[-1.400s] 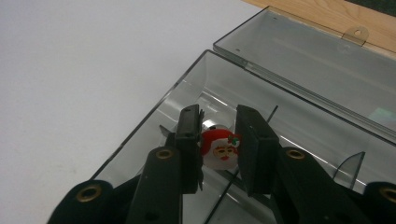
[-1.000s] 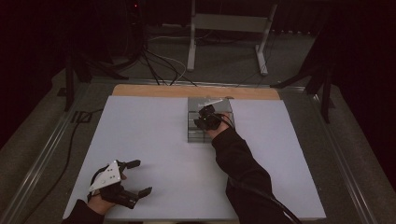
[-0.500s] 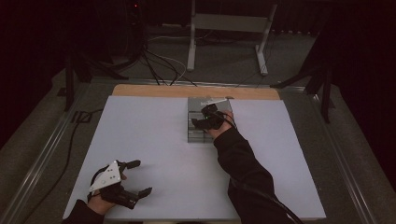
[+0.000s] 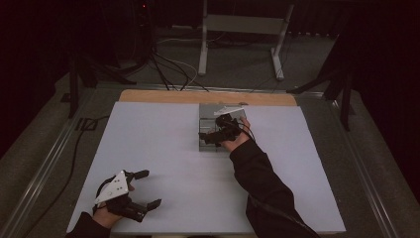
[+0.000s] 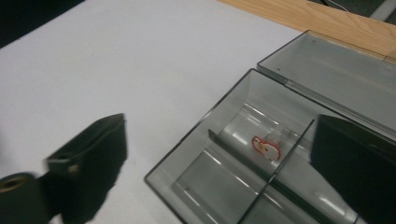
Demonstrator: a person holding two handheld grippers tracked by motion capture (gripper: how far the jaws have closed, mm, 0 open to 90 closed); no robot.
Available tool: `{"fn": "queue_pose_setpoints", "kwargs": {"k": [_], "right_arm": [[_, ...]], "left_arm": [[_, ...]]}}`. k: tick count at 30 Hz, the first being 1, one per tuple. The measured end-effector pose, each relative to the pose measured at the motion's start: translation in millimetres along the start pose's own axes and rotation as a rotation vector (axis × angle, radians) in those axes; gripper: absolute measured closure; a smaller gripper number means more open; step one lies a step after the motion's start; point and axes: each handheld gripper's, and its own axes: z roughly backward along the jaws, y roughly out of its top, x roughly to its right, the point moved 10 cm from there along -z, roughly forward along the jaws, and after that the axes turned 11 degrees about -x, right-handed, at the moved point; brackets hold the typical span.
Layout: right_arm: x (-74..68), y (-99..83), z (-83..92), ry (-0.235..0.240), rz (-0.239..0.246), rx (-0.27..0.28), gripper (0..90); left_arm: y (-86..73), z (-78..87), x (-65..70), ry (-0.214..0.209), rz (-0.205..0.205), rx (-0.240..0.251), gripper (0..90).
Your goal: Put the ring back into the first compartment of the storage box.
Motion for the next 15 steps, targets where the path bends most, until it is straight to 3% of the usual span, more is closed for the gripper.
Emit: {"fn": "queue_pose_setpoints", "kwargs": {"k": [8, 15], "right_arm": [[-5.1, -9.3, 10.3, 0.028, -0.007, 0.0, 1.4], [-5.4, -17.3, 29.9, 0.048, -0.019, 0.034, 0.0]], "left_arm": [[0.9, -0.7, 0.9, -0.004, -0.007, 0.0, 0.5], [1.2, -1.2, 1.5, -0.006, -0.01, 0.0, 0.5]]}}
